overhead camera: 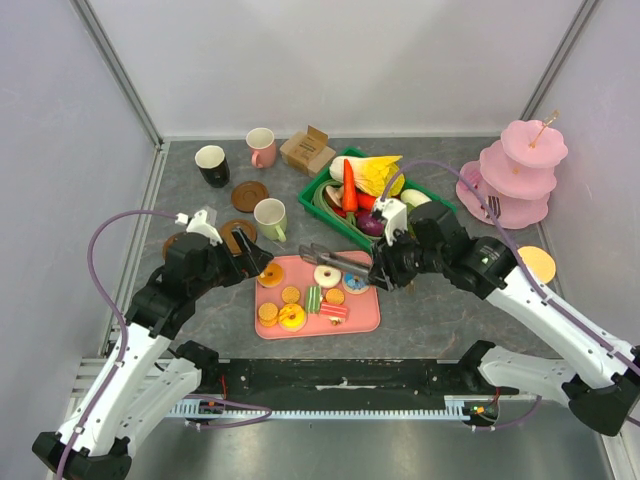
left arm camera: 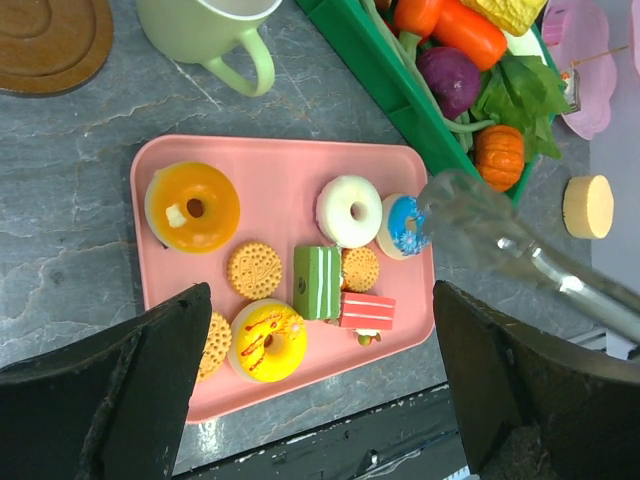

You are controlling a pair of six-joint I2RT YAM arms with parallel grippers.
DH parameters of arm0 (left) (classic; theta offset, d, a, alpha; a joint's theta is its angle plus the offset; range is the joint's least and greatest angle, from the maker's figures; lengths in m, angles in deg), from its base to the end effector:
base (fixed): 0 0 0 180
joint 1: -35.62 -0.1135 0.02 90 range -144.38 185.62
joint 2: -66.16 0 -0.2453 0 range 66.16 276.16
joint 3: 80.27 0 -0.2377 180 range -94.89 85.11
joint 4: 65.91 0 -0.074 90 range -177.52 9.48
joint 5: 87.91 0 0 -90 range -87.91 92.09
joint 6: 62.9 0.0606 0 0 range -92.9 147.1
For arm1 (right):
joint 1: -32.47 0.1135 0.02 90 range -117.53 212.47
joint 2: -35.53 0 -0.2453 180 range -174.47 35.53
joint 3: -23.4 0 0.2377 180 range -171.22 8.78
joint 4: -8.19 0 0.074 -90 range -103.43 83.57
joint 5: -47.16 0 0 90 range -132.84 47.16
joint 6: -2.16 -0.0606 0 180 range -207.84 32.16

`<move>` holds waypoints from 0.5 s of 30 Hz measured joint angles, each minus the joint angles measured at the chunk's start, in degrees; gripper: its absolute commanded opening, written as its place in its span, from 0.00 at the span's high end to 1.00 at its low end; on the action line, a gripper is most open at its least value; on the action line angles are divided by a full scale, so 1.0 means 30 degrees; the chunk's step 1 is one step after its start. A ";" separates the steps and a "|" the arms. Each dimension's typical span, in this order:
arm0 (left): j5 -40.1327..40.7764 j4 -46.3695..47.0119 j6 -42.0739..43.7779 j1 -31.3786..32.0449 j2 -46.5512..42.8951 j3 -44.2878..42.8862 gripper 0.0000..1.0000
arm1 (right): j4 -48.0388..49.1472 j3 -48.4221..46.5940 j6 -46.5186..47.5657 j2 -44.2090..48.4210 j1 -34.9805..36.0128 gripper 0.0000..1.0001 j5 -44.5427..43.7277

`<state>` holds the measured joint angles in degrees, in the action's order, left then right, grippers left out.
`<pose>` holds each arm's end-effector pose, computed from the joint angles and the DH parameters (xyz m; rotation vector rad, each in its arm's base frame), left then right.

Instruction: Serve the afternoon tea

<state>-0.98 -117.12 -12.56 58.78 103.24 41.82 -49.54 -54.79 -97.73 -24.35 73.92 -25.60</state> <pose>0.1481 -0.0669 0.2779 -0.2800 2.1643 -0.7014 0.1563 0.1620 0.3166 -0.8001 2.2131 0.8011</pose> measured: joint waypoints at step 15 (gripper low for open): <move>0.0386 -0.0357 0.0000 0.0000 0.0219 0.0000 0.02 | -0.3526 0.1297 -0.0590 -0.0109 0.4342 0.55 -0.2871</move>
<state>0.17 -118.19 -12.56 58.78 103.90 41.82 -60.12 -50.90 -99.50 -24.68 86.95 -34.22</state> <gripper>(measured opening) 0.974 0.458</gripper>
